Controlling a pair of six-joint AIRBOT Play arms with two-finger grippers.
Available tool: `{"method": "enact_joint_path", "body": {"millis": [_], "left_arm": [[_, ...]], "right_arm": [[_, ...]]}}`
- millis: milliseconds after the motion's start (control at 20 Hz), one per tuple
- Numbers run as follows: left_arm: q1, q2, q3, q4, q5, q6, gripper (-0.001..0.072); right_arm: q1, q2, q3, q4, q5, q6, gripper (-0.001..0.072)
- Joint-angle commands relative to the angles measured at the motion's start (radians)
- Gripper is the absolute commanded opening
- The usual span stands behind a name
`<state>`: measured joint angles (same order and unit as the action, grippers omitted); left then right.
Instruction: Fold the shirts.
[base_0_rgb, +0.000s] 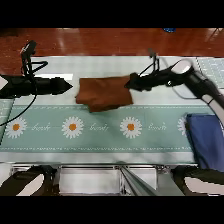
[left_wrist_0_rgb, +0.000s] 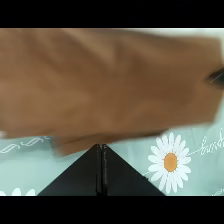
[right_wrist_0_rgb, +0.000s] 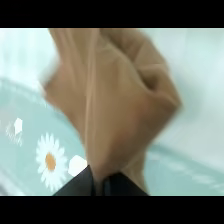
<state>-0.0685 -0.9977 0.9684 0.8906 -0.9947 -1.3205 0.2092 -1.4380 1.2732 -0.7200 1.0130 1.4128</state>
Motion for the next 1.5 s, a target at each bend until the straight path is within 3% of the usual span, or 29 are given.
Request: {"method": "enact_joint_path", "body": {"millis": [0,250,550,800,950,1150,1200,1250,1300,1450], "left_arm": [[-0.001,0.0,0.0,0.0,0.0,0.0,0.0019],[-0.003,0.0,0.0,0.0,0.0,0.0,0.0019],[-0.003,0.0,0.0,0.0,0.0,0.0,0.0019],[-0.003,0.0,0.0,0.0,0.021,0.001,0.0019],[-0.003,0.0,0.0,0.0,0.047,0.001,0.0019],[-0.003,0.0,0.0,0.001,0.07,0.004,0.0019],[-0.003,0.0,0.0,0.0,0.072,0.004,0.0019],[-0.003,0.0,0.0,0.001,0.072,0.004,0.0019],[-0.003,0.0,0.0,0.001,0.071,0.004,0.0019],[0.0,-0.001,0.004,0.006,0.091,0.007,0.0018]], "right_arm": [[-0.111,0.076,0.214,-0.214,0.15,0.11,0.0024],[-0.395,0.198,0.366,-0.24,0.35,0.16,0.0024],[-0.782,0.33,0.374,-0.268,0.556,0.238,0.0023],[-1.036,0.408,0.362,-0.534,0.815,0.285,0.0023],[-1.206,0.506,0.238,-0.638,0.846,0.259,0.0024],[-1.377,0.683,-0.108,-0.811,0.846,0.245,0.0025],[-1.392,0.731,-0.21,-0.898,0.846,0.256,0.0117],[-1.392,0.766,-0.299,-0.96,0.847,0.261,0.0366],[-1.389,0.792,-0.379,-0.995,0.846,0.264,0.0407],[-1.387,0.782,-0.421,-0.981,0.769,0.27,0.0406]]}}
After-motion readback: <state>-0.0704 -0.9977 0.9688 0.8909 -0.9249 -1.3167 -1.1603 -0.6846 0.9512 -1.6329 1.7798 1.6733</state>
